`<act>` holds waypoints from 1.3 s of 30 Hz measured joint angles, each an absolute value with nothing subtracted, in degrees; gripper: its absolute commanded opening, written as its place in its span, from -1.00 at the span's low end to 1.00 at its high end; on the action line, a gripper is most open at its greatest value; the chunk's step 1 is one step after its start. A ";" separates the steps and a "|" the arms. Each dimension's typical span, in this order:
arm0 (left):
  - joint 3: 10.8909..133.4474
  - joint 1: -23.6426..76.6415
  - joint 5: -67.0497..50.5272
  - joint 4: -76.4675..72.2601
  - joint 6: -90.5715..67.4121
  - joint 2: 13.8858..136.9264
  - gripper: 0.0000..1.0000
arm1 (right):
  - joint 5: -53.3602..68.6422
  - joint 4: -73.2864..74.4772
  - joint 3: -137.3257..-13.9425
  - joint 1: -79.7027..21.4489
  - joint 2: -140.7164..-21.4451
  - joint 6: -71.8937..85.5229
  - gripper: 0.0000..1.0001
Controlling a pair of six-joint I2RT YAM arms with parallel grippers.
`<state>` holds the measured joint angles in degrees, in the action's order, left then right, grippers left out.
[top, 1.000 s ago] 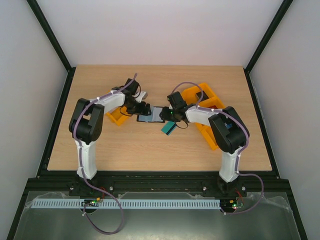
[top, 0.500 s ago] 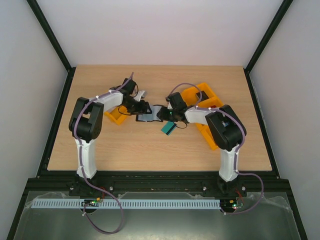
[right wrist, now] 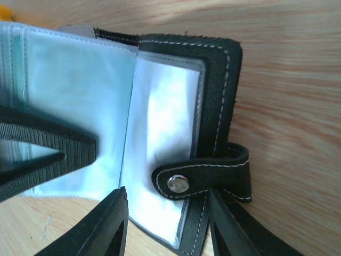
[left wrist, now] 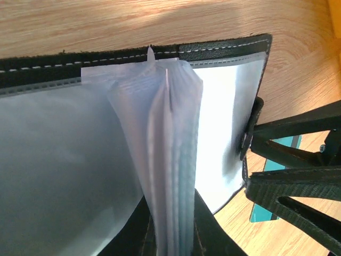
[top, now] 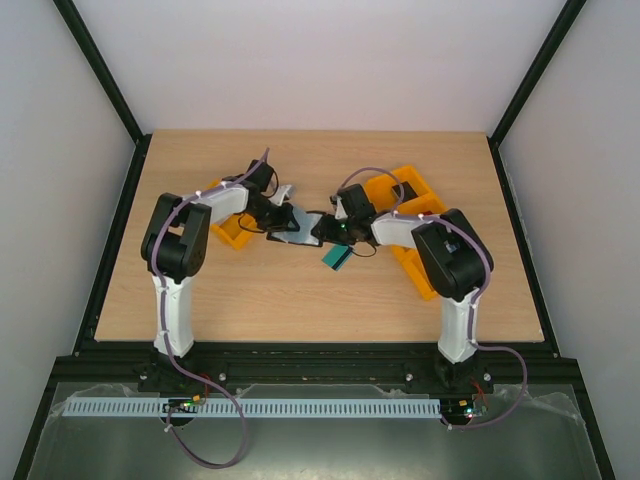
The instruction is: Take the credit cards out of the card holder
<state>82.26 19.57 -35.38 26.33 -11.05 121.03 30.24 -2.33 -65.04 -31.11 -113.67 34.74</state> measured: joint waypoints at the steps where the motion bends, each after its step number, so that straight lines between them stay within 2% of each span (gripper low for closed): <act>1: 82.21 19.59 -35.31 26.26 -11.05 121.03 -0.95 | 30.44 -2.31 -64.73 -30.70 -113.40 34.68 -0.10; 4: 82.17 19.64 -35.22 26.35 -10.46 120.73 -0.95 | 31.38 -2.09 -62.54 -29.82 -110.98 33.85 0.02; 7: 81.69 19.73 -35.07 27.29 -8.58 118.93 -0.95 | 32.42 -1.67 -59.77 -28.10 -105.95 31.73 0.24; 11: 81.62 19.99 -34.87 30.41 -4.29 112.31 -0.95 | 33.95 -0.84 -58.37 -25.98 -95.04 27.20 0.68; 12: 81.65 19.99 -34.87 31.40 -2.87 109.40 -0.95 | 34.74 -0.75 -58.33 -25.52 -90.15 25.52 0.91; 13: 81.76 20.01 -34.94 32.32 -1.52 106.61 -0.96 | 34.79 -0.75 -58.33 -25.47 -89.49 25.41 0.99; 21: 87.64 20.69 -37.71 39.00 9.34 83.81 -0.95 | 40.64 -8.43 -56.58 -25.74 -66.67 24.80 0.97; 29: 90.83 23.86 -43.11 43.83 12.10 77.38 -0.95 | 44.66 -16.19 -55.66 -33.34 -66.41 28.38 0.99; 30: 90.83 23.86 -43.81 44.60 12.34 77.45 -0.95 | 44.97 -16.34 -55.66 -33.98 -66.78 28.56 0.87; 31: 90.83 23.83 -44.84 45.39 12.71 77.47 -0.95 | 45.15 -16.58 -55.66 -34.22 -67.11 28.69 0.62; 35: 91.15 23.83 -48.27 47.97 14.26 77.47 -0.95 | 46.22 -17.39 -55.68 -34.20 -67.85 28.86 -0.85; 36: 91.22 23.83 -49.17 48.58 14.70 77.47 -0.95 | 46.39 -17.47 -55.70 -34.17 -67.99 28.99 -0.95; 38: 91.24 23.83 -50.48 49.28 15.27 77.47 -0.94 | 46.44 -17.37 -55.70 -34.17 -68.16 28.67 -0.97; 39: 91.24 23.83 -50.81 49.52 15.49 77.49 -0.71 | 46.68 -17.23 -55.72 -34.17 -68.16 28.58 -0.97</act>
<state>91.24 23.83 -50.81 49.52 15.49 77.49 46.68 -17.23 -55.72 -34.17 -68.16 28.58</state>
